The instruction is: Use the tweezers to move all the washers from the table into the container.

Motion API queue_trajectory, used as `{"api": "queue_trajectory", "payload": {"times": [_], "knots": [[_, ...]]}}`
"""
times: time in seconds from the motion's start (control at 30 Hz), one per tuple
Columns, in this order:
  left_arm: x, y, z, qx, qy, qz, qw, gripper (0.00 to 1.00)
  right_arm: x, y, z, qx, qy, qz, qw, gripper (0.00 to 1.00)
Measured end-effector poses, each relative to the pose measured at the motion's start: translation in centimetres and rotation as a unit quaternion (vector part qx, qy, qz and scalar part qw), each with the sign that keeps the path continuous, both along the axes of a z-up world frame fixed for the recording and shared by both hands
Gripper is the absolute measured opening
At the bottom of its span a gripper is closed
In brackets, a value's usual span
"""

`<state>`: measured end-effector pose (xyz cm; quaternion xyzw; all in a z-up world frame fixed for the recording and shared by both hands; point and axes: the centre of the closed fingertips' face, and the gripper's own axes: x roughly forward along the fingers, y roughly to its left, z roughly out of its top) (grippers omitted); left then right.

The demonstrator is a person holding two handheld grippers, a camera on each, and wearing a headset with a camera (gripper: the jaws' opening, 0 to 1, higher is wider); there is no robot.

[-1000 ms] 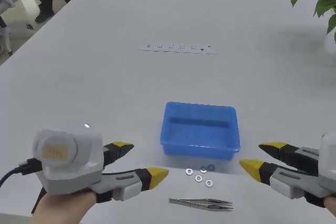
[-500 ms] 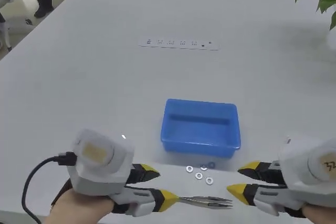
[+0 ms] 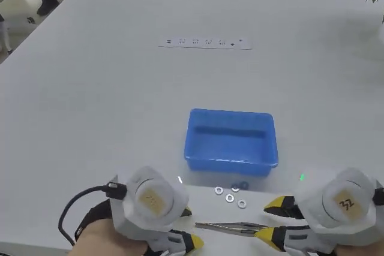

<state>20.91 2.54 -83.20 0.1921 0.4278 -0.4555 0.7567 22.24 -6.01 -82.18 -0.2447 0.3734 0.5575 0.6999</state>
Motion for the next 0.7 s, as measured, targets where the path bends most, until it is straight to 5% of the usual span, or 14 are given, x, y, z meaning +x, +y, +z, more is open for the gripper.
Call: {"api": "queue_trajectory", "payload": {"times": [0.17,0.23,0.43,0.6,0.7], "knots": [[0.6,0.3,-0.1,0.027,-0.022,-0.029,0.999,0.19,-0.7,0.5,-0.7,-0.016,-0.004,0.035,0.9993,0.22],[0.7,0.4,-0.1,0.037,-0.033,-0.042,0.9979,0.17,-0.6,0.6,-0.9,-0.026,-0.023,0.057,0.9978,0.22],[1.0,0.2,-0.1,0.034,-0.04,-0.049,0.9974,0.15,-0.7,1.2,-1.0,-0.038,-0.045,0.103,0.9929,0.16],[1.5,0.3,-0.1,0.044,-0.057,-0.059,0.9957,0.0,-0.6,1.5,-0.9,-0.035,-0.046,0.107,0.9926,0.15],[1.5,0.1,0.0,0.045,-0.055,-0.065,0.9954,0.0,-0.5,1.6,-0.9,-0.034,-0.046,0.106,0.9928,0.14]]}}
